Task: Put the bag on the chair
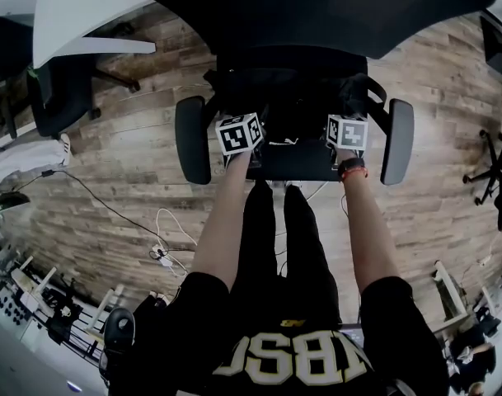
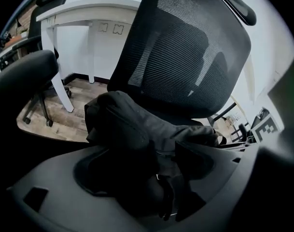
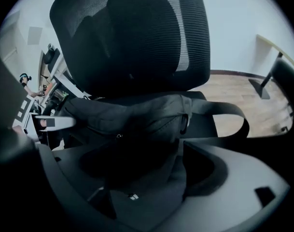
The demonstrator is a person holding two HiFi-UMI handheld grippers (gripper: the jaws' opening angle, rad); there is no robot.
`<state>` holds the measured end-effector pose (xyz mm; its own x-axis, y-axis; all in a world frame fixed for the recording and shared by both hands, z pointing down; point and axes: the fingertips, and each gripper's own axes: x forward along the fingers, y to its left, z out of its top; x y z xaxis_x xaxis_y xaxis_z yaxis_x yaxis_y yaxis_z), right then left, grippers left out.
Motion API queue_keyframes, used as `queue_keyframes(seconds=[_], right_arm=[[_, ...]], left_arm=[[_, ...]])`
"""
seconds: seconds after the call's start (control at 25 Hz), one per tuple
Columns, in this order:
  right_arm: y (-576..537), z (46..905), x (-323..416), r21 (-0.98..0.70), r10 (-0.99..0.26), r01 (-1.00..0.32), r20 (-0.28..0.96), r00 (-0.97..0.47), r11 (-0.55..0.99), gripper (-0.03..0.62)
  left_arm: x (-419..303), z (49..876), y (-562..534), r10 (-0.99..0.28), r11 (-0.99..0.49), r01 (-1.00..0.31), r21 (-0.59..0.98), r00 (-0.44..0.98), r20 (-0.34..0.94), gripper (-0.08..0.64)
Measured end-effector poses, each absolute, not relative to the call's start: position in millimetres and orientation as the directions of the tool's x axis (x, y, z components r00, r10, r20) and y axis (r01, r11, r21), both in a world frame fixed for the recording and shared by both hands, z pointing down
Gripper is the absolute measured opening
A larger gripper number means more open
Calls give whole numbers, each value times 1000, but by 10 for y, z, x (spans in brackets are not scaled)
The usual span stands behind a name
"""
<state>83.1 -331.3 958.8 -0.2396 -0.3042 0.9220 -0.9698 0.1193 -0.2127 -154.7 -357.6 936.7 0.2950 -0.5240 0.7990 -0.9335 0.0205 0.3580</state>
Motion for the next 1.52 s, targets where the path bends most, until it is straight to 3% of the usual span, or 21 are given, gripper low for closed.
queue_keyframes(seconds=[0.28, 0.68, 1.16, 1.52], right_arm=[[-3301, 9097, 745, -289, -401, -953, 865, -302, 94, 419], [-3152, 8004, 516, -346, -484, -932, 800, -355, 111, 378], [-3337, 6347, 251, -345, -655, -891, 606, -452, 295, 290], [-3684, 5364, 126, -275, -751, -868, 438, -495, 413, 189]], left_arm=[[-1543, 9003, -3367, -518, -9, -937, 348, 302, 800, 379], [-1513, 7756, -3331, -653, -59, -912, 406, 343, 675, 377], [-1237, 6159, -3306, -744, -293, -875, 385, 461, 484, 373], [-1318, 5130, -3658, -842, -339, -897, 284, 424, 334, 273]])
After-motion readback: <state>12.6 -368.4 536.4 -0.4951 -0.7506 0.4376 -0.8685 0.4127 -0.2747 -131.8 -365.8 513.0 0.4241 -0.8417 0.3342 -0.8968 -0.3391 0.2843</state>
